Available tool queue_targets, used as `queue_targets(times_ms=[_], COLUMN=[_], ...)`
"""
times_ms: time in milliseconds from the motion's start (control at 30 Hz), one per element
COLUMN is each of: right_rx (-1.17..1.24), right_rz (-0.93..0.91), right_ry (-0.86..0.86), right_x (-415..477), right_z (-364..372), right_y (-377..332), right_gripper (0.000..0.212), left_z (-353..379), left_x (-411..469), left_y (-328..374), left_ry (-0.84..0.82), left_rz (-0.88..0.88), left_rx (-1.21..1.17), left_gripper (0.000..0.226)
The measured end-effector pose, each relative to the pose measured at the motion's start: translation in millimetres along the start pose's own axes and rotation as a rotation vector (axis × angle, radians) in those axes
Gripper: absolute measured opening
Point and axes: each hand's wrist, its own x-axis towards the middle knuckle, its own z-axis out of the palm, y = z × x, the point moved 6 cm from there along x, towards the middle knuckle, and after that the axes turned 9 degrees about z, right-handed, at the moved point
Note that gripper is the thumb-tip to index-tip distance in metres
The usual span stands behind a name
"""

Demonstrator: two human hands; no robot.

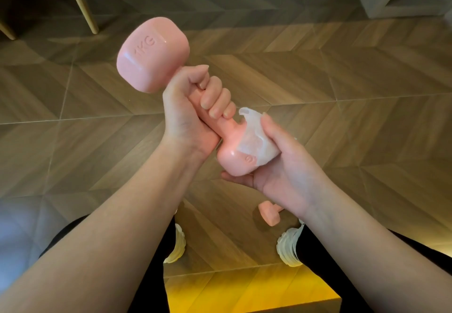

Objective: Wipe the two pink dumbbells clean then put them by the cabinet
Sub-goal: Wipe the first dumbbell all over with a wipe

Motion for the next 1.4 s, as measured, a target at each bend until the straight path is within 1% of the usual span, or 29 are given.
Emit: queue_targets(times_ms=[67, 167, 300, 400, 500, 533, 667, 767, 867, 900, 967, 1033, 1067, 1100, 1200, 1267, 1300, 1400], right_rx=[0.014, -0.019, -0.090, -0.147, -0.175, -0.199, -0.313, -0.435, -0.537, -0.521, -0.425, -0.383, -0.373, -0.353, -0.324, -0.437, -0.485, -0.487], right_rz=[0.008, 0.000, -0.022, 0.018, -0.005, -0.019, -0.090, -0.181, -0.297, -0.313, -0.283, -0.220, -0.190, -0.158, -0.100, -0.122, -0.143, -0.206], right_ry=[-0.081, -0.165, -0.099, -0.036, 0.013, 0.008, -0.061, -0.089, -0.008, 0.046, 0.154, 0.249, 0.266, 0.255, 0.104, 0.017, 0.006, 0.078], right_x=[-2, -5, -2, 0, -2, -5, -11, -8, -5, -5, -2, 0, 0, -1, -4, -5, -5, -1], right_z=[2, 5, 9, 12, 6, 4, 1, 11, 19, 19, 10, 0, -4, -5, -2, 2, 3, 5], right_y=[-2, -4, -2, 0, -3, -4, -11, -13, -13, -13, -10, -6, -6, -6, -8, -8, -8, -7], right_gripper=[0.030, 0.034, 0.037, 0.052, 0.057, 0.055, 0.033, 0.030, 0.022, 0.020, 0.008, 0.019, 0.024, 0.028, 0.037, 0.035, 0.034, 0.027], left_z=[0, -3, -4, -5, -8, -10, -23, -30, -29, -28, -25, -24, -23, -23, -24, -26, -26, -23], left_x=[1, 3, 2, 0, -1, -1, 1, 0, 1, 2, 2, 1, 1, 1, 1, 1, 1, -1], left_y=[1, 6, 8, 6, 3, 1, -3, -3, -3, -3, -5, -7, -8, -8, -6, -3, -3, -4], left_ry=[0.002, 0.022, 0.008, -0.016, 0.029, 0.063, 0.256, 0.331, 0.321, 0.312, 0.299, 0.299, 0.297, 0.293, 0.288, 0.287, 0.286, 0.265], left_rz=[0.005, 0.009, 0.010, 0.012, 0.012, 0.009, -0.025, -0.030, -0.034, -0.033, -0.035, -0.043, -0.046, -0.048, -0.046, -0.041, -0.040, -0.042], left_rx=[-0.004, -0.052, -0.080, -0.074, -0.063, -0.051, -0.037, -0.023, -0.006, 0.003, 0.010, 0.007, 0.006, 0.009, 0.017, 0.020, 0.024, 0.048], left_gripper=[0.031, 0.032, 0.032, 0.032, 0.029, 0.028, 0.031, 0.035, 0.036, 0.035, 0.034, 0.032, 0.032, 0.032, 0.033, 0.034, 0.034, 0.033])
